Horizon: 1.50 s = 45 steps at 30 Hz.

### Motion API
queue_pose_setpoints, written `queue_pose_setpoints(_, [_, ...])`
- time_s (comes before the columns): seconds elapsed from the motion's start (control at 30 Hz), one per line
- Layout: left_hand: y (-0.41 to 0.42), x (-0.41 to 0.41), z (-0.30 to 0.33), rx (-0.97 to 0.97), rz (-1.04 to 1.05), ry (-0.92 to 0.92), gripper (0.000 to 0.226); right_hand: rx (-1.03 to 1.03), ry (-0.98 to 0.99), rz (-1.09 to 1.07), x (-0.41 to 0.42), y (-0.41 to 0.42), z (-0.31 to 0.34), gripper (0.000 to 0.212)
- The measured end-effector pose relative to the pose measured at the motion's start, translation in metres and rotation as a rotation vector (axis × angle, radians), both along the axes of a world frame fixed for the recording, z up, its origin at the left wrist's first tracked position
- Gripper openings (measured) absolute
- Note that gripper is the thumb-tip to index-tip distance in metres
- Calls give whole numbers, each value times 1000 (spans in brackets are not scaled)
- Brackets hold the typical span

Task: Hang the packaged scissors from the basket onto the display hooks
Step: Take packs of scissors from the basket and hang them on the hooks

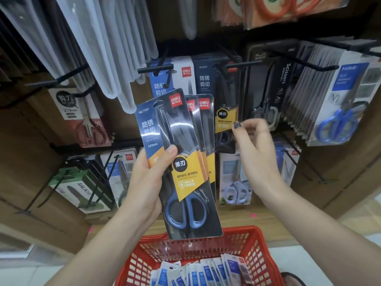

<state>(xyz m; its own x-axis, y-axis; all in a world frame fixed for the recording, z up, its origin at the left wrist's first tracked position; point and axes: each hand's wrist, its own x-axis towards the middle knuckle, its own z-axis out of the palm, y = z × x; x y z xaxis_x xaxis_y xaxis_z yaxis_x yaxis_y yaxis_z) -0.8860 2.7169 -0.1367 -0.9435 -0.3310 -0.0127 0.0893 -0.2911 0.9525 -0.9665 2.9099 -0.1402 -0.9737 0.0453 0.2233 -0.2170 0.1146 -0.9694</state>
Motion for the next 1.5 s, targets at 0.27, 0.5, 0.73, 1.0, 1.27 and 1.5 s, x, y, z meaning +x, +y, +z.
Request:
queue_pose_setpoints(0.27, [7,-2,-2,54,-27,-8,52,-116,-340,514,44,-9,-16,23])
queue_pose_setpoints(0.5, [10,7,-6,-55,-104,-1,44,-43,-145,352,60,1,-9,29])
queue_pose_setpoints(0.73, [10,9,-6,-38,-31,7,34,-35,-21,289,68,2,-11,31])
queue_pose_setpoints(1.0, [-6,6,3,1,65,41,49,12,56,169,62,12,-16,30])
queue_pose_setpoints(1.27, [-21,3,7,-26,96,52,49,125,148,192,67,32,-22,35])
queue_pose_setpoints(1.5, [-16,3,3,-80,62,38,45,118,256,143,76,40,-17,30])
